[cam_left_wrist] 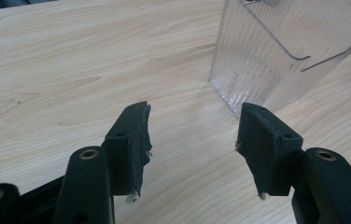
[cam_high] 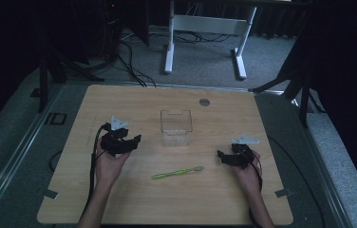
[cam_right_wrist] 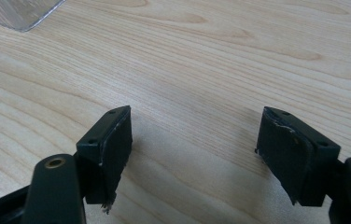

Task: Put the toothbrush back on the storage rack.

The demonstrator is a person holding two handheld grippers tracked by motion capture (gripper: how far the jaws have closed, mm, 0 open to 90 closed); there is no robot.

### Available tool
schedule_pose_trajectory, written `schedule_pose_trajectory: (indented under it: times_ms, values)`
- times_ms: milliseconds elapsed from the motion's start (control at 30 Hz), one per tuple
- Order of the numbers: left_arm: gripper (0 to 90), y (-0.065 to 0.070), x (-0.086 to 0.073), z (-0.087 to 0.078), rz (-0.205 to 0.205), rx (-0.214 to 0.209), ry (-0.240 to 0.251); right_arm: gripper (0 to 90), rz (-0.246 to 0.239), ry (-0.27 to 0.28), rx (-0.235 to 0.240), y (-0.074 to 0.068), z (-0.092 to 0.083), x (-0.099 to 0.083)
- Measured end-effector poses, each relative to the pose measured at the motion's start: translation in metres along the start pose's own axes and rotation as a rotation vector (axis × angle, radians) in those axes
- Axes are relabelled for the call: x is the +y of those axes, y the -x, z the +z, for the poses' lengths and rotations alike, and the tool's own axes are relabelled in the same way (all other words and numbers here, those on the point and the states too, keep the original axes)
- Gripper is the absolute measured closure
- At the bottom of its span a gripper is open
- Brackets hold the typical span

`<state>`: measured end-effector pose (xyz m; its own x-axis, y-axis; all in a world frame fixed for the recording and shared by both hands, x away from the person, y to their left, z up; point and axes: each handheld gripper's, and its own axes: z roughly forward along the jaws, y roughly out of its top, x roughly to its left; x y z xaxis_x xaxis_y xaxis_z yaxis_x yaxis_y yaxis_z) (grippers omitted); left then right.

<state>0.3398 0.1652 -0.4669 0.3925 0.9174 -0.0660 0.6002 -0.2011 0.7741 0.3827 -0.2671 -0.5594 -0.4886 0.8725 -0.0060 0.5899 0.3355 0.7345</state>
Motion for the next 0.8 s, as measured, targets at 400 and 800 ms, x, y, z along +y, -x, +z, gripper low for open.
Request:
schedule_pose_trajectory:
  times_ms: [400, 800]
  values:
    - [44.9, 0.009, 0.007, -0.002, 0.028, -0.03, -0.006, 26.4, 0.0, 0.0, 0.0, 0.0, 0.0, 0.0]
    - [47.0, 0.019, 0.014, -0.001, 0.062, -0.063, -0.017, 26.4, 0.001, 0.0, 0.0, 0.0, 0.0, 0.0]
